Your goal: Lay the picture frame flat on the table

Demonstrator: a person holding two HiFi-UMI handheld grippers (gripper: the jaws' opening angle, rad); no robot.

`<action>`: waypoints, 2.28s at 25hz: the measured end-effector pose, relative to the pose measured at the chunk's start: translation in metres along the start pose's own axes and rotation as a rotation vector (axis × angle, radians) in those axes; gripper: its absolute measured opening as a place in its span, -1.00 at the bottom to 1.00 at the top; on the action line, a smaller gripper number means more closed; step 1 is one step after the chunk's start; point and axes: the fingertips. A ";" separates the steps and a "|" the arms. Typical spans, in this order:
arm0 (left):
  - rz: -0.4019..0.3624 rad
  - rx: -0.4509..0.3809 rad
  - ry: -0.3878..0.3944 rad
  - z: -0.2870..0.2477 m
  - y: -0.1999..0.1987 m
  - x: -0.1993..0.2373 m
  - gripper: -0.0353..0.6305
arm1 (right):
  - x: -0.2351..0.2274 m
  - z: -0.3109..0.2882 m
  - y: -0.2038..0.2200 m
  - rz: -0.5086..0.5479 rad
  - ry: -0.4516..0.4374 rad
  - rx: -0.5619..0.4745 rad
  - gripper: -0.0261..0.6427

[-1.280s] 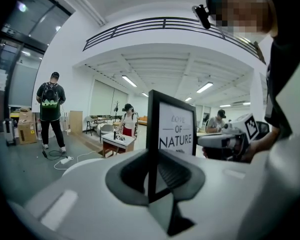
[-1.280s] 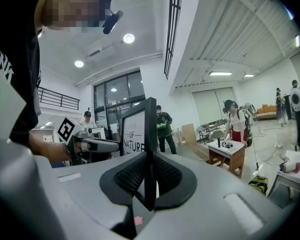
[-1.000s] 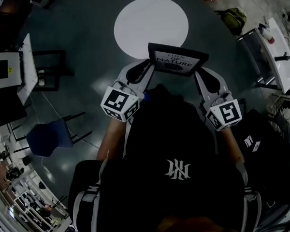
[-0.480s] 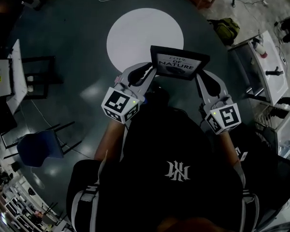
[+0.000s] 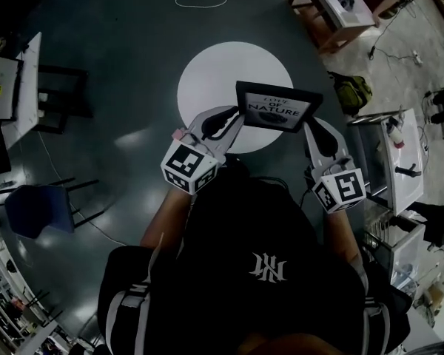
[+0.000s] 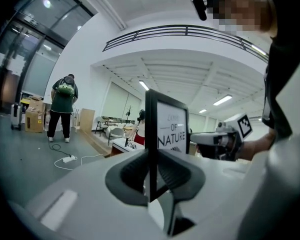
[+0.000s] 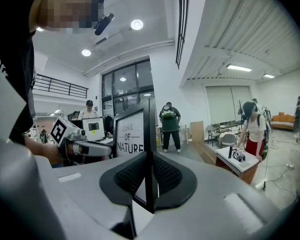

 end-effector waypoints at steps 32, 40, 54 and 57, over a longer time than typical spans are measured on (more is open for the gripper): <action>0.199 -0.026 -0.642 -0.034 0.044 0.142 -0.76 | -0.048 -0.216 0.068 -0.110 -0.592 0.232 -0.81; 0.294 -0.002 -0.731 -0.026 0.106 0.158 -0.76 | -0.044 -0.237 0.136 -0.147 -0.652 0.358 -0.81; 0.390 0.092 -0.742 -0.034 0.220 0.191 -0.76 | -0.055 -0.251 0.259 -0.222 -0.621 0.521 -0.81; 0.402 0.104 -0.739 -0.028 0.241 0.206 -0.76 | -0.049 -0.256 0.287 -0.244 -0.608 0.555 -0.81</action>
Point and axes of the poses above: the fingertips, and each gripper's own axes: z backward along the fingers, x to its left, y out of its underside, and after that the axes turned 9 degrees about -x, right-handed
